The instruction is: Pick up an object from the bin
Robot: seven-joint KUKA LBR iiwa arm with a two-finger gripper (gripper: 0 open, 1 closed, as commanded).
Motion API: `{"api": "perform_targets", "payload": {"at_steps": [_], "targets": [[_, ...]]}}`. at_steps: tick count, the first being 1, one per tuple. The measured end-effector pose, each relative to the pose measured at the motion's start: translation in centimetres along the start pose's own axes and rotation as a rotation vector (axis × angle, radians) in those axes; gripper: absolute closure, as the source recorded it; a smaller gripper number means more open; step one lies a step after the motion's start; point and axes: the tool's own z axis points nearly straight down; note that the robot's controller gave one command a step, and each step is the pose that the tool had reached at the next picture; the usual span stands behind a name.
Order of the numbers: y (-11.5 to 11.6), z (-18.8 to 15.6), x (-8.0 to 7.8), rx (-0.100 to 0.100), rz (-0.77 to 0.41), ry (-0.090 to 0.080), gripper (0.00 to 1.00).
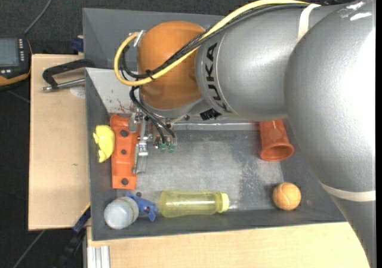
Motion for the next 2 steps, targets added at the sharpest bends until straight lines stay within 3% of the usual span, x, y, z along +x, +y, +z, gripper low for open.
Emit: {"api": "perform_targets", "payload": {"at_steps": [1, 2], "targets": [[-0.1, -0.5, -0.2, -0.002, 0.003, -0.007, 0.0], [-0.1, 5.5, -1.8, -0.002, -0.378, -0.009, 0.0]]}}
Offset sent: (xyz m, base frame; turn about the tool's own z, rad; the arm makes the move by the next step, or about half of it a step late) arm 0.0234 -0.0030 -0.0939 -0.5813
